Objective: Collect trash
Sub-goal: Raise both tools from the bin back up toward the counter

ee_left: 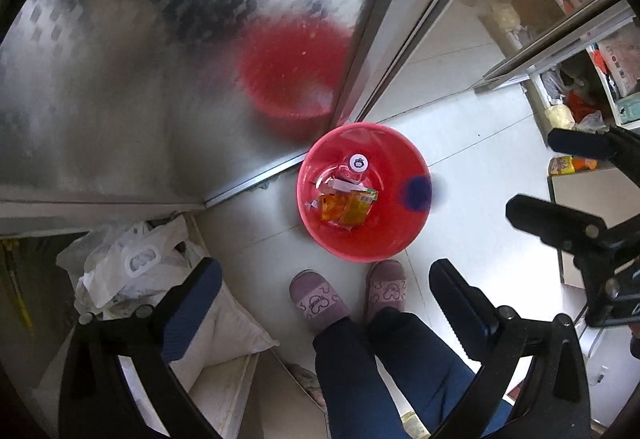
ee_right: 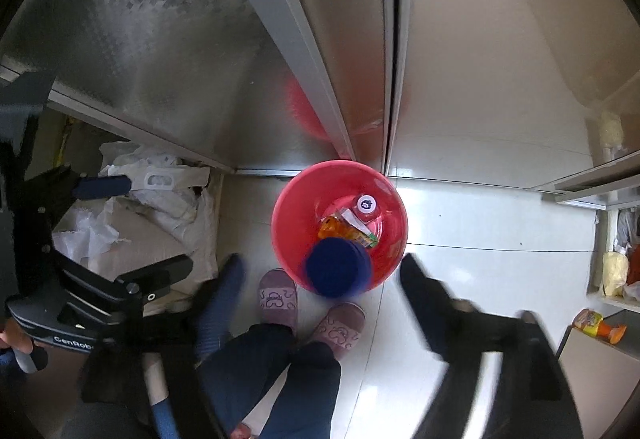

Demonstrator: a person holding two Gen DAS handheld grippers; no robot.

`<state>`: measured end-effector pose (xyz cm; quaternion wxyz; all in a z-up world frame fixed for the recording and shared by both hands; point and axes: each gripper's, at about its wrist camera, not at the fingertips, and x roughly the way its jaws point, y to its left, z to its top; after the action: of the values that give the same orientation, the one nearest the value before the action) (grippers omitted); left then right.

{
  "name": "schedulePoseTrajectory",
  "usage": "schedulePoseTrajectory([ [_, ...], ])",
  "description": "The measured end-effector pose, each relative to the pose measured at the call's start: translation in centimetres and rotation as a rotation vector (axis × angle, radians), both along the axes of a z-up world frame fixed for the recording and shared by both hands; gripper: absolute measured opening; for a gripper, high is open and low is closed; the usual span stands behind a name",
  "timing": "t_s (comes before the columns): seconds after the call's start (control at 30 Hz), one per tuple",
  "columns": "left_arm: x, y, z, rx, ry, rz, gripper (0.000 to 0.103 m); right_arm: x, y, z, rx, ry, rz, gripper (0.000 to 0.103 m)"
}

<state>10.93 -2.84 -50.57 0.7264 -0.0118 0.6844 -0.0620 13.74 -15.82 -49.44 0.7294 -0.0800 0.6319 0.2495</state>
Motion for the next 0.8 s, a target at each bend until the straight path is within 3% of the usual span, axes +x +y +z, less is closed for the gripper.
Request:
schedulePoseTrajectory([
  [0.13, -0.4, 0.0, 0.9, 0.001, -0.014, -0.028, 0.103, -0.6, -0.5, 0.7, -0.020, -0.010, -0.005, 0.092],
  [0.33, -1.2, -1.1, 5.4, -0.002, -0.081, -0.081, 0.103, -1.4, -1.5, 4.3, -0.026, -0.045, -0.046, 0.100],
  [0.53, -1.5, -2.3, 12.9, -0.006, -0.171, -0.117, 0.103, -2.5, -3.4, 10.5, -0.030, -0.117, -0.103, 0.102],
  [0.8, -1.1, -3.2, 24.8, -0.050, -0.281, -0.104, 0.103, -4.3, -5.8, 22.2, -0.008, -0.242, -0.148, 0.102],
])
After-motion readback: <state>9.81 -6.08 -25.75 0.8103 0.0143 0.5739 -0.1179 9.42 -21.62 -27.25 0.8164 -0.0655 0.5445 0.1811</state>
